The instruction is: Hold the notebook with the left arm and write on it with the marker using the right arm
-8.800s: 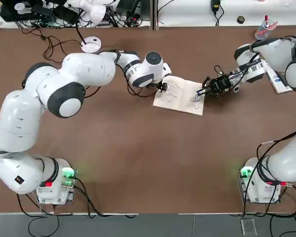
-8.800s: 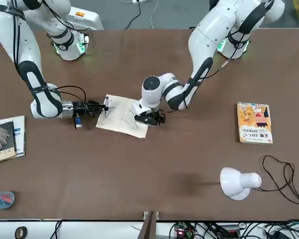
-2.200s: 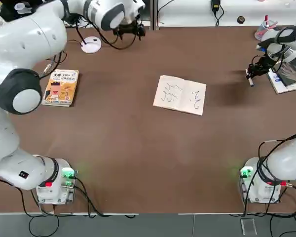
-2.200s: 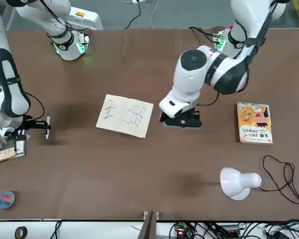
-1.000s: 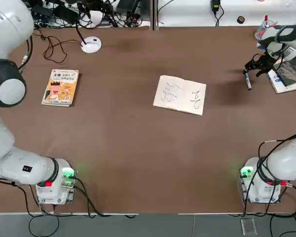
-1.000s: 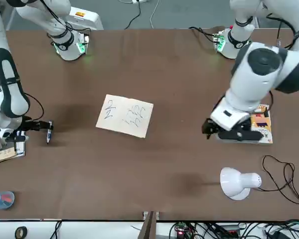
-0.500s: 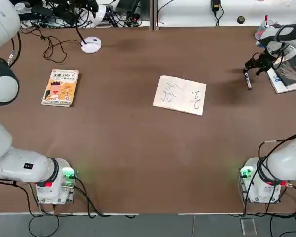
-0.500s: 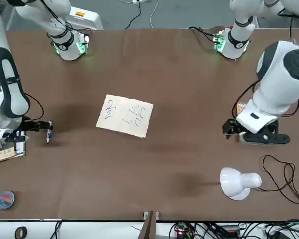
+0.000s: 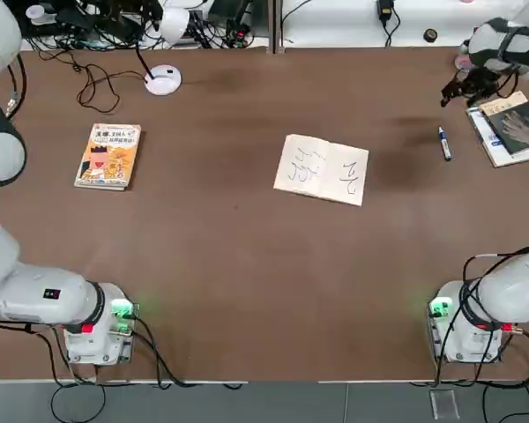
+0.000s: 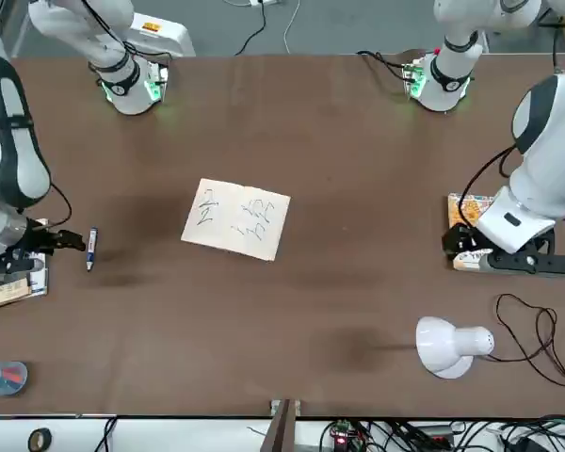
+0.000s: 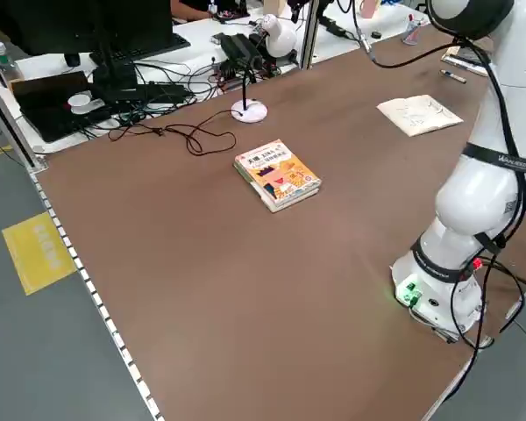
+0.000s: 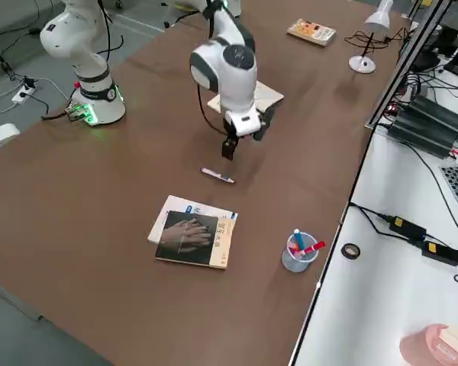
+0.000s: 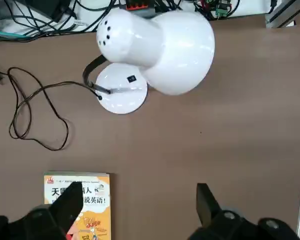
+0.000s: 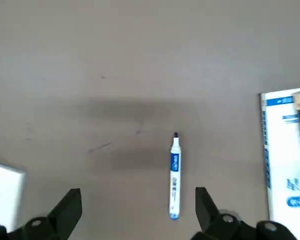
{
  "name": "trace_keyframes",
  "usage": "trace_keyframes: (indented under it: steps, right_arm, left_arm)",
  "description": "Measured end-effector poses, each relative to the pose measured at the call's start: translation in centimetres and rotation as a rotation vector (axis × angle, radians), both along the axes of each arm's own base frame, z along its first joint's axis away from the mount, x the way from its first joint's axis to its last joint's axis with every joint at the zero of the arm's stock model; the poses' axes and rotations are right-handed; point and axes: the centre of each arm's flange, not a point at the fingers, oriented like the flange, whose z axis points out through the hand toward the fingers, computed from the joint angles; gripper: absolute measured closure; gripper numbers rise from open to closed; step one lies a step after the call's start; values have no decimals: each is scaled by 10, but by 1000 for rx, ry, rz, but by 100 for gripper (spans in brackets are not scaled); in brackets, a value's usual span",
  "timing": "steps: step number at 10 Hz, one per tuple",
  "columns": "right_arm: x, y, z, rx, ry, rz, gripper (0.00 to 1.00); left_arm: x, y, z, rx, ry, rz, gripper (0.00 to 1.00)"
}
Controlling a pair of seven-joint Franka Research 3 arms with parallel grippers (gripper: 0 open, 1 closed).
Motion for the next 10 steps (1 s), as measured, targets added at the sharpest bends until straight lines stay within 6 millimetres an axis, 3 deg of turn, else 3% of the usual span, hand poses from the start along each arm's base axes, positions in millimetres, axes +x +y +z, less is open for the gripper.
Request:
trace_keyframes:
  steps: [5, 8, 10]
  right_arm:
    - [0, 54, 119, -86, -15, -46, 0]
    - [-12, 90, 188, -151, -28, -82, 0]
    - [-24, 100, 239, -165, -19, -88, 0]
  left_arm:
    - [-37, 16, 20, 24, 1, 11, 0]
    - [-58, 39, 38, 50, 16, -2, 0]
    - [-67, 54, 46, 68, 47, -18, 0]
